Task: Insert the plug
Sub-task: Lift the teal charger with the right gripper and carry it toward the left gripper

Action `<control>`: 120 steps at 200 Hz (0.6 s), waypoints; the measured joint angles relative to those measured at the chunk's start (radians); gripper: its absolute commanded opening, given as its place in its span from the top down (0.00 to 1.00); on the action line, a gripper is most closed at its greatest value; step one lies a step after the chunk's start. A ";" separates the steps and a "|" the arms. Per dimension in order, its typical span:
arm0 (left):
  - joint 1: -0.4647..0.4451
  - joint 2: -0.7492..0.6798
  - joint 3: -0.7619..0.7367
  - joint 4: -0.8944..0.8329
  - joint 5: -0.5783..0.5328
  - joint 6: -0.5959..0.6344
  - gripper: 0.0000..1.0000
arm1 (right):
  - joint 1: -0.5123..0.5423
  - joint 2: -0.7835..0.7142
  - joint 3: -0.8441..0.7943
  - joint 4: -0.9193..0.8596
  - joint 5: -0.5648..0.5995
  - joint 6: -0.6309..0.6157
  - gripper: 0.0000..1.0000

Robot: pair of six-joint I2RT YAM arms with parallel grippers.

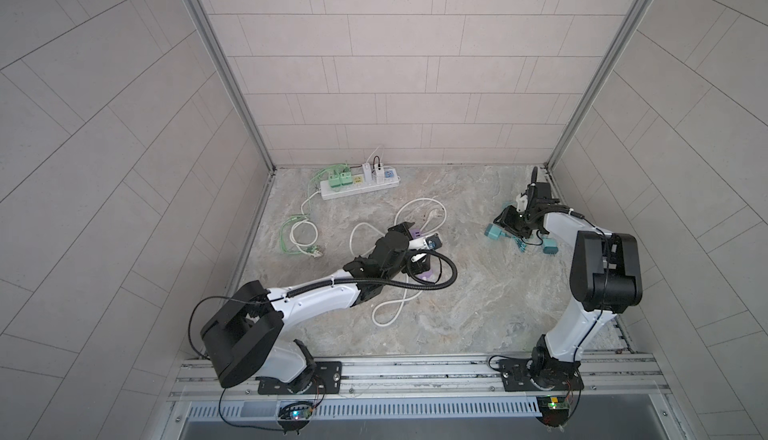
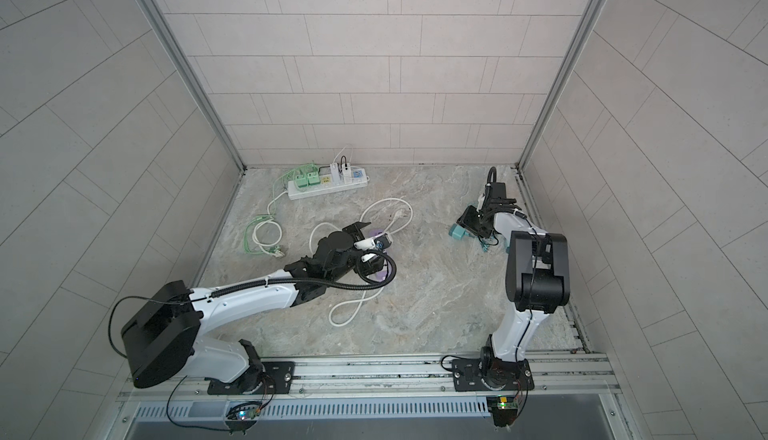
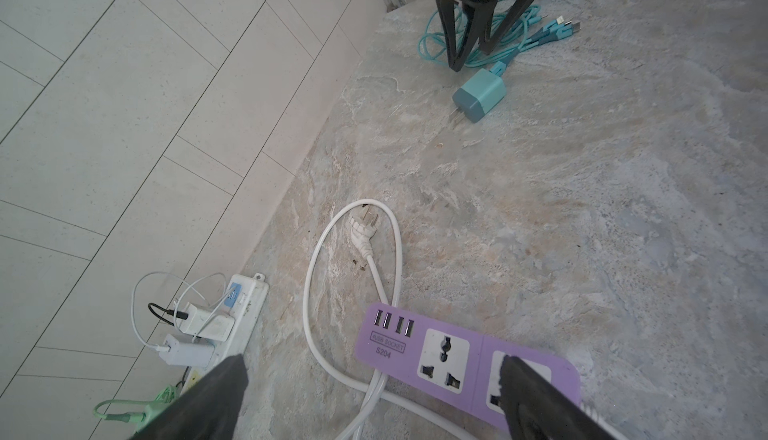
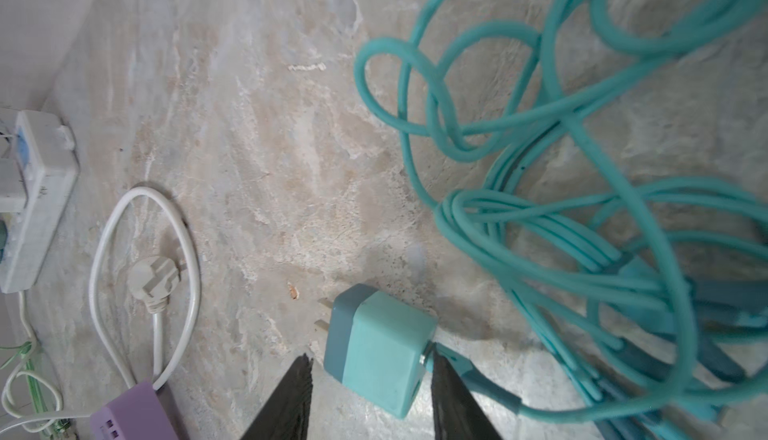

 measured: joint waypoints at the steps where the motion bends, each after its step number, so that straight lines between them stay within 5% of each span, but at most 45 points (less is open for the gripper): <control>1: 0.000 0.000 0.000 0.000 0.000 0.002 0.00 | 0.000 0.001 0.001 0.000 0.000 0.000 0.54; 120: 0.002 0.127 0.099 -0.043 0.236 0.274 0.00 | 0.132 0.011 -0.067 -0.011 -0.108 -0.039 0.55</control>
